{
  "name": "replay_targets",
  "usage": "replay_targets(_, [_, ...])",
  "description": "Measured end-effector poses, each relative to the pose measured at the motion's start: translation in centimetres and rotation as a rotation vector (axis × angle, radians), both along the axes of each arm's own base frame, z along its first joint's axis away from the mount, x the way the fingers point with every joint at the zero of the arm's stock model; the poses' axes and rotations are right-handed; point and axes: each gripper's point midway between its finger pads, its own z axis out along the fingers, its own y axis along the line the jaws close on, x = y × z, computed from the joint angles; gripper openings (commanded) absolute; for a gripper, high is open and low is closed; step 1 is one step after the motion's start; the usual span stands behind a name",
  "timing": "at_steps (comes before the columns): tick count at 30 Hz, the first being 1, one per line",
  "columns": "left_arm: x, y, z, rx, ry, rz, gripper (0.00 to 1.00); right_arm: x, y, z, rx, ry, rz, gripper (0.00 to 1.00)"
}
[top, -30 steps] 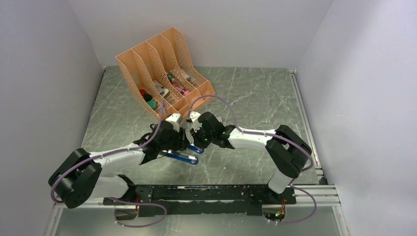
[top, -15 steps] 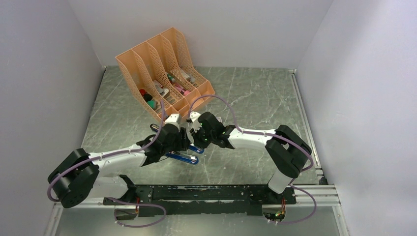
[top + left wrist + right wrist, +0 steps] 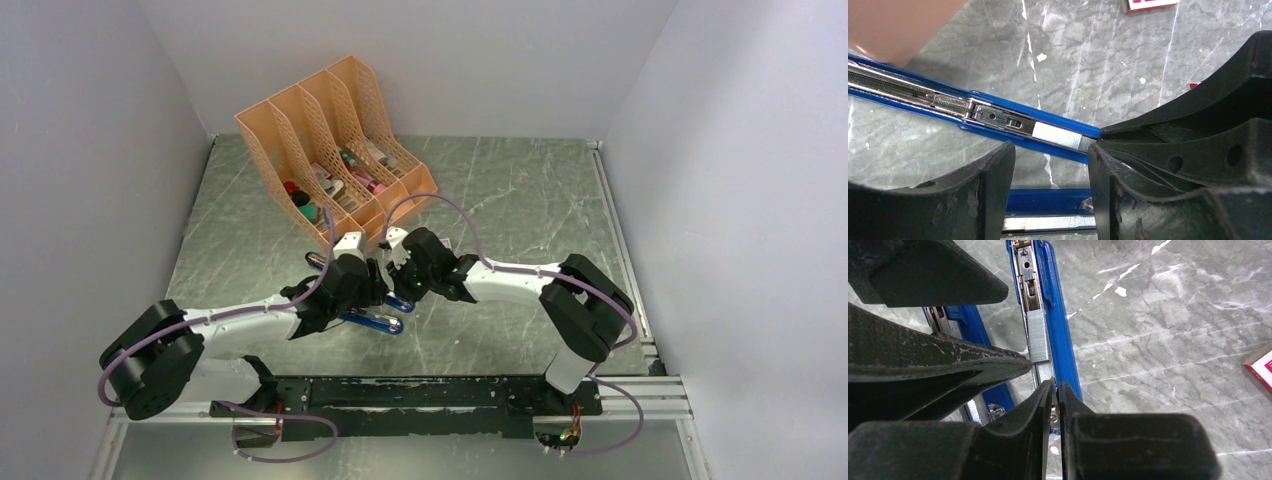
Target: Load the staples into the stapler
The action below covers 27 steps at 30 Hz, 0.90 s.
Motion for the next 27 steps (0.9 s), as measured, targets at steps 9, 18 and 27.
replay_targets(9, [0.1, -0.3, -0.2, -0.003, -0.003, -0.004, 0.61, 0.0, 0.0, 0.0, 0.0, 0.0, 0.0, 0.15])
replay_targets(18, [0.1, -0.5, -0.6, 0.003, 0.003, -0.012, 0.6, 0.0, 0.0, 0.0, 0.0, 0.001, 0.0, 0.15])
replay_targets(27, [-0.1, -0.4, -1.4, 0.026, 0.02, -0.022, 0.6, 0.0, 0.0, -0.1, -0.001, 0.002, 0.001, 0.15])
